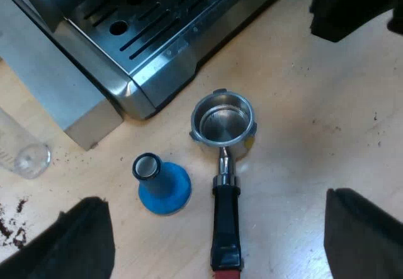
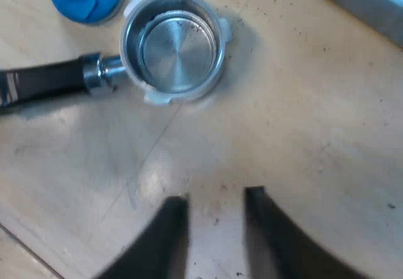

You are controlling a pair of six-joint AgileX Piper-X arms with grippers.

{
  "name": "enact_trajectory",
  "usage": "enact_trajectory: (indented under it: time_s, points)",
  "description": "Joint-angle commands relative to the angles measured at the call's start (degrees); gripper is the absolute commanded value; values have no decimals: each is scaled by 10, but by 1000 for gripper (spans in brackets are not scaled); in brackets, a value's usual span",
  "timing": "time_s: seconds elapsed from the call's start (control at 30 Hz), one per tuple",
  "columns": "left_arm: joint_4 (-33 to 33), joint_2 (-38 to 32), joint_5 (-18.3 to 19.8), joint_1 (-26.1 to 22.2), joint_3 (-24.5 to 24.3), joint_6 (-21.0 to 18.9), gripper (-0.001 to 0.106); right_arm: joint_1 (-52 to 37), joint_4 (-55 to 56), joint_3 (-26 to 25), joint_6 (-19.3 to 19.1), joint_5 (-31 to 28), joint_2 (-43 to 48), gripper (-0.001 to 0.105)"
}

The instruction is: Put the handle in the coffee machine

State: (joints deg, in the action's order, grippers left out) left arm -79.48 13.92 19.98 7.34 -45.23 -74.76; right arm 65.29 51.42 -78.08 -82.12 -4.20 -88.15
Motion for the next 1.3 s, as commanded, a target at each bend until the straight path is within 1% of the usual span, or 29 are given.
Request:
enact_trajectory:
  time_s: [0.03,0.07,0.1,0.17,0.23,0.3,0.37,0.4,0.43,0.53,0.6,0.7,0.8,0.87,0.93,1.13,1.2,1.27,1.3]
  points:
    - [1,-2,5,0,7,-11,70,-1,0,-6,-8,4,4,55]
    - [1,-2,5,0,11,-11,70,-4,-27,-6,-51,6,4,86]
    - [1,-2,5,0,15,-11,70,-4,-38,-6,-66,6,4,89]
    - [1,-2,5,0,31,-11,70,-4,-48,-6,-68,10,2,86]
    - [1,-2,5,0,49,-11,70,-7,-63,-6,-68,20,-3,79]
    - [2,-2,6,0,55,-11,70,-13,-79,-7,-68,30,-8,78]
    - [3,-2,11,0,58,-11,70,-19,-89,-9,-68,42,-14,78]
    - [4,-2,26,0,61,-11,70,-24,-95,-13,-67,51,-20,78]
    - [4,-2,34,0,60,-11,70,-27,-96,-15,-67,55,-26,78]
    - [4,-2,42,0,60,-11,70,-32,-97,-18,-68,76,-39,78]
    - [4,-2,43,0,60,-11,70,-33,-97,-18,-68,77,-44,78]
    - [4,-2,43,0,60,-11,70,-38,-105,-20,-75,84,-58,83]
    - [4,-2,43,0,60,-11,70,-42,-116,-26,-77,87,-72,84]
    - [4,-2,43,0,60,-11,70,-44,-127,-29,-84,96,-81,84]
    - [4,-2,43,0,60,-11,70,-46,-134,-35,-94,90,-91,84]
    - [0,-2,43,0,60,-11,70,-57,-143,-54,-94,87,-121,84]
    - [0,-2,43,0,60,-11,70,-60,-145,-53,-107,103,-133,84]
    - [0,-2,43,0,60,-11,70,-60,-145,-53,-108,103,-134,84]
    - [0,-2,43,0,60,-11,70,-60,-150,-53,-121,119,-147,84]
